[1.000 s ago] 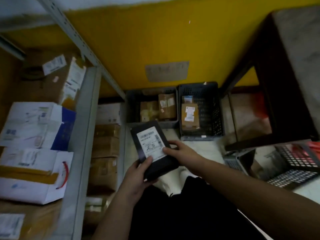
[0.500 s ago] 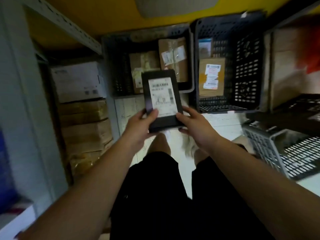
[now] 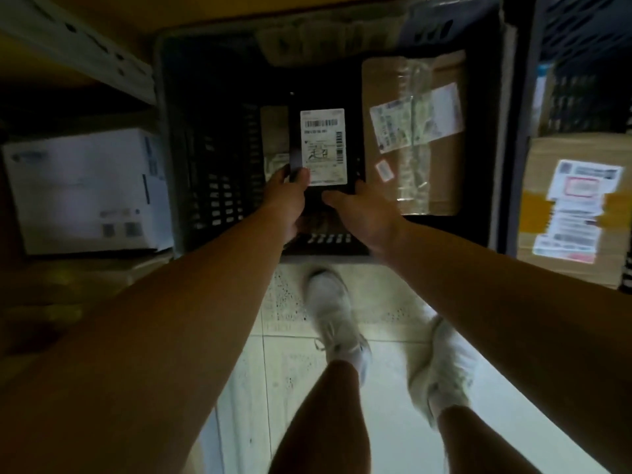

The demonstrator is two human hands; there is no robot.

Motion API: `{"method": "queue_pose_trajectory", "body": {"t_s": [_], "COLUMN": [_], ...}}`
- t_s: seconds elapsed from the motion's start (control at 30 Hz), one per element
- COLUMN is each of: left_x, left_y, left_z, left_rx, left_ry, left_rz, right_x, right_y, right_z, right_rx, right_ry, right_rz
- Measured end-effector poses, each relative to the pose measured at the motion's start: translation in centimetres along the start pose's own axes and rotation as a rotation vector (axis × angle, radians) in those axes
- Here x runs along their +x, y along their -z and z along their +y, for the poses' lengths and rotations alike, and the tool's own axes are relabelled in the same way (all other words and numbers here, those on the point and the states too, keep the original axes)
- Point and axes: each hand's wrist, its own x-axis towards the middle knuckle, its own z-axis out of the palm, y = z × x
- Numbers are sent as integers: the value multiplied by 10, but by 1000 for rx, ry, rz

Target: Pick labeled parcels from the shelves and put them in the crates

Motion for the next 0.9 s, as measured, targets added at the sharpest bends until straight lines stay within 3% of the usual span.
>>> {"method": "queue_pose_trajectory", "body": {"t_s": [0.13,0.3,0.43,0.63,0.9], "left_x": [37,23,-41,-242,-596], "left_y": [-2,4,12,72,175], "left_z": [-10,-14,-4,9,21], "left_rx": [155,298,128,-274,-799], "left_ry": [-124,-136,-93,11,-187], "left_rz": [40,-52,103,51,371], "right_x": [16,-18,-60,-183,-444], "right_y": [-11,-14,-2,2,-49], "right_z": [14,4,-26,-110,-227], "right_rx": [-83,-167,-208,-428,-598], "right_ry": [-22,57,52,82,220], "right_rz": [39,35,22,-140,-397]}}
